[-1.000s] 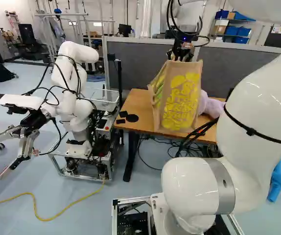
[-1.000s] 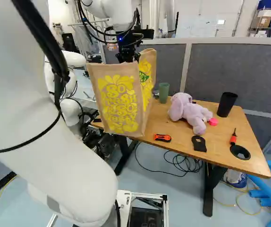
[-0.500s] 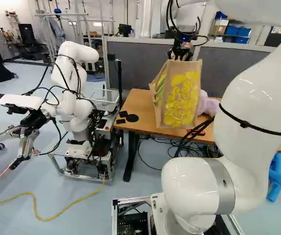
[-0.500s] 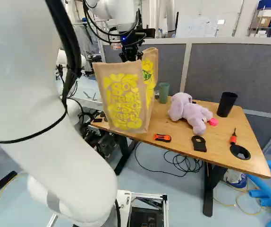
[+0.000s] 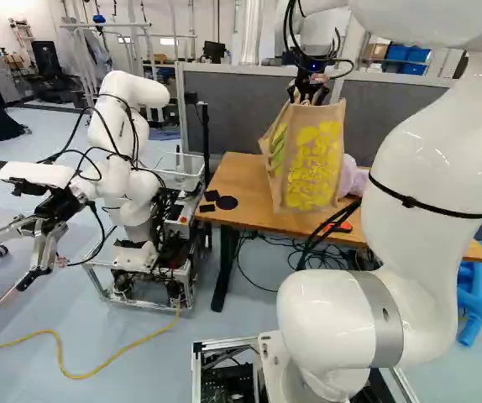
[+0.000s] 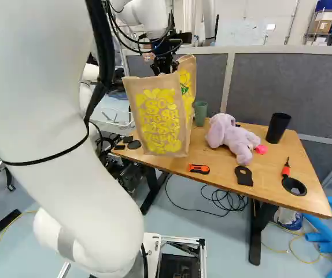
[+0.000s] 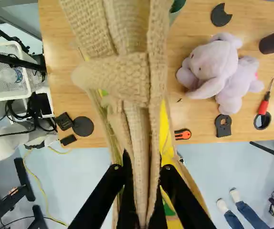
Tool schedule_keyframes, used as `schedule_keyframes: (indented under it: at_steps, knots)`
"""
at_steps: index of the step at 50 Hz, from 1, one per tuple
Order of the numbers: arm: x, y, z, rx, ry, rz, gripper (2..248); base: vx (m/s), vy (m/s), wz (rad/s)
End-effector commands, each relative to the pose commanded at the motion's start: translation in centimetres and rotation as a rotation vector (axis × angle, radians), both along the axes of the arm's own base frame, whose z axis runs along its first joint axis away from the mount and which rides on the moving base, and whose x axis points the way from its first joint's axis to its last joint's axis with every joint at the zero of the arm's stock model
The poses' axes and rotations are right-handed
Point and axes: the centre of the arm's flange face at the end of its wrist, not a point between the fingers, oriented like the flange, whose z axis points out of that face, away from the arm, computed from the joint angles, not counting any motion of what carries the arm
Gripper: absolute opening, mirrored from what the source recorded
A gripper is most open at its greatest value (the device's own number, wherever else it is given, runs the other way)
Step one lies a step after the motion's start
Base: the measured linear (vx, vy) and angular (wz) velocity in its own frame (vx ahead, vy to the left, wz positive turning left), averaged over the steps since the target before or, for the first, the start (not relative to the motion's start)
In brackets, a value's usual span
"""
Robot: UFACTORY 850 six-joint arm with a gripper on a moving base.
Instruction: Pick up the bag on the ground and place it on the table
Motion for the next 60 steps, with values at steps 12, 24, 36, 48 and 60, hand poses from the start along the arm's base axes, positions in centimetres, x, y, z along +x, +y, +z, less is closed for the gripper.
schedule_keyframes:
  at_steps: [12, 24, 36, 48, 60]
  knots:
    - [1.2, 0.3, 0.0, -0.007, -0.004, 0.011, 21, 0.0, 0.0, 0.0]
    - [2.2, 0.6, 0.0, -0.005, -0.007, 0.019, 21, 0.0, 0.0, 0.0]
    - [3.3, 1.2, 0.0, 0.015, -0.014, 0.023, 21, 0.0, 0.0, 0.0]
    - [4.3, 1.9, 0.0, 0.041, -0.021, 0.027, 21, 0.0, 0.0, 0.0]
    - [5.2, 2.4, 0.0, 0.054, -0.026, 0.032, 21, 0.0, 0.0, 0.0]
